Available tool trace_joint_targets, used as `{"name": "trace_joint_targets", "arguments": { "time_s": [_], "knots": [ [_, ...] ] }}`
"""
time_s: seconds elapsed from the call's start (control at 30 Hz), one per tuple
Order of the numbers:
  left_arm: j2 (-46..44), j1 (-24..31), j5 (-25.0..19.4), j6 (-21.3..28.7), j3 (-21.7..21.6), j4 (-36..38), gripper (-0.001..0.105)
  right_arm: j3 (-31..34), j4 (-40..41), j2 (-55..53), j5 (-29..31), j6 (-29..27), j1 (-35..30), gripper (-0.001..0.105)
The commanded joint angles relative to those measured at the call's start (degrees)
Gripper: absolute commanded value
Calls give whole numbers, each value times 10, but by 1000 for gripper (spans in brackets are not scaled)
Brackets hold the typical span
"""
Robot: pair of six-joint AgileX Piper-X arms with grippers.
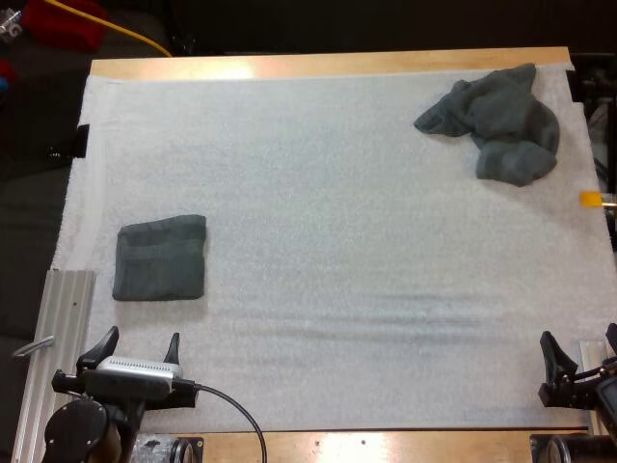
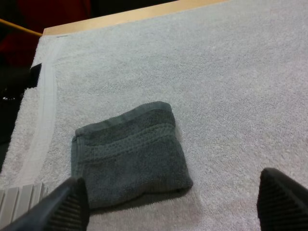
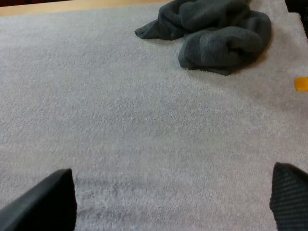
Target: Pick towel from pile, fold and stack
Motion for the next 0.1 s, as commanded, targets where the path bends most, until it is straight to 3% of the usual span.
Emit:
{"name": "trace_joint_targets", "arguments": {
  "time_s": [0.0,0.07],
  "knots": [
    [-80,2,-1,-1,1,0,69,0,-2,-23,-1,-5,-2,79],
    [-80,2,-1,-1,1,0,69,0,-2,-23,-1,-5,-2,79]
  ]
}}
